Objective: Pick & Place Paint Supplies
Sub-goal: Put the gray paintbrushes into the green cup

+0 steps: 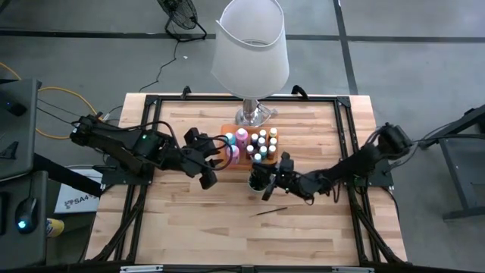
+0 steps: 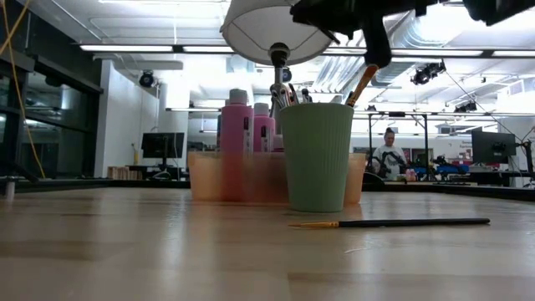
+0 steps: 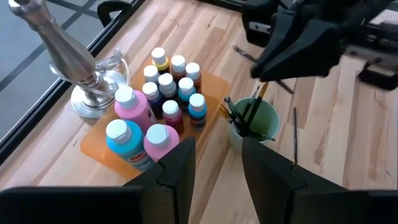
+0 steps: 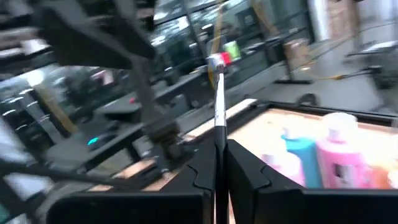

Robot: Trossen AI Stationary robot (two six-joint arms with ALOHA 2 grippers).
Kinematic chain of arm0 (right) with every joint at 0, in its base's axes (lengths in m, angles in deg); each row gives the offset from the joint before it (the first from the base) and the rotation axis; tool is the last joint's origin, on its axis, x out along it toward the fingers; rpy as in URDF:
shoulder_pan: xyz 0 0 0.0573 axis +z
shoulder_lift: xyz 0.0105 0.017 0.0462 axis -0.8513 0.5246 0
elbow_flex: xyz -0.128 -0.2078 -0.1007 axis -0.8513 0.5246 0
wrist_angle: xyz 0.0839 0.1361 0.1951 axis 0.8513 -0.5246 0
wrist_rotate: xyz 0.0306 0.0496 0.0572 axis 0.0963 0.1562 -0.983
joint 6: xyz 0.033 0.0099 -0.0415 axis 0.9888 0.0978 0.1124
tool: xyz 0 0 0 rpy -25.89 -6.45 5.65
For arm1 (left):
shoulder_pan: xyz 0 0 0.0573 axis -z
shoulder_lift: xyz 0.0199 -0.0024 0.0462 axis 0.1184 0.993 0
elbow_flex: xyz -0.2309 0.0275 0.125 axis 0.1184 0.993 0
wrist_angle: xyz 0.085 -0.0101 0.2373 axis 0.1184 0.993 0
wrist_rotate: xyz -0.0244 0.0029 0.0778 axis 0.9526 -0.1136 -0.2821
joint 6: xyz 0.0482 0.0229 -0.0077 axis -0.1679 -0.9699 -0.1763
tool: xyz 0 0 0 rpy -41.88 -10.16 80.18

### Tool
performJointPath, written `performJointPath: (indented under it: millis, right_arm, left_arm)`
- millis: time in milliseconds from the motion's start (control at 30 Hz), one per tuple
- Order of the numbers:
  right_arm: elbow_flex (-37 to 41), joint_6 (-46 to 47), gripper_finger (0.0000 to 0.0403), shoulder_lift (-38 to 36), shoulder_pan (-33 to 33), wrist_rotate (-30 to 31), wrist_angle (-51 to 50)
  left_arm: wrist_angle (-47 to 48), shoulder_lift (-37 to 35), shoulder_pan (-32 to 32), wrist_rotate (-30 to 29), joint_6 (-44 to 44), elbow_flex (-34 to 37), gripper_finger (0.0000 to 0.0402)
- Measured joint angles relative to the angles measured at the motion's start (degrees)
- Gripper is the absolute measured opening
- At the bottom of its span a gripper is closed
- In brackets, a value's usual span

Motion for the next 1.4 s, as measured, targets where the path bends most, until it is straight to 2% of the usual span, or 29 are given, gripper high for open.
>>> performJointPath:
  millis: [100, 267, 500, 833, 967, 1300, 1400]
  right_arm:
    - [0.04, 0.04, 0.0013, 2.56, 0.70, 4.62, 4.17]
    - [0.00, 5.90, 0.0013, 7.12, 0.72, 4.31, 4.78]
    - [0.00, 7.07, 0.0013, 10.14, 0.49, 9.11, 6.33]
    - [0.00, 4.94, 0.0016, 11.58, -1.44, 8.71, 5.77]
    - [0.00, 2.71, 0.0030, 11.58, -1.42, 8.89, 5.48]
    - [0.00, 5.57, 0.0025, 11.58, -1.42, 7.21, 1.08]
    - [0.00, 5.55, 0.0034, 11.58, -1.42, 7.47, 0.97]
  left_arm:
    - [0.02, 0.00, 0.00, 0.00, 0.02, 0.00, 0.0129]
    - [0.02, 0.00, 0.00, 0.02, 0.02, 0.00, 0.0129]
    - [0.06, 0.00, 0.00, 0.07, 0.02, 0.00, 0.0129]
    - [0.21, 0.02, 0.00, 0.57, 0.02, 0.04, 0.0129]
    - [0.48, 0.02, 0.00, 0.70, 0.02, 0.04, 0.0129]
    - [0.50, 0.02, 0.00, 0.70, -0.11, 0.04, 0.0129]
    - [0.50, 0.02, 0.00, 0.70, -0.46, 0.04, 0.0129]
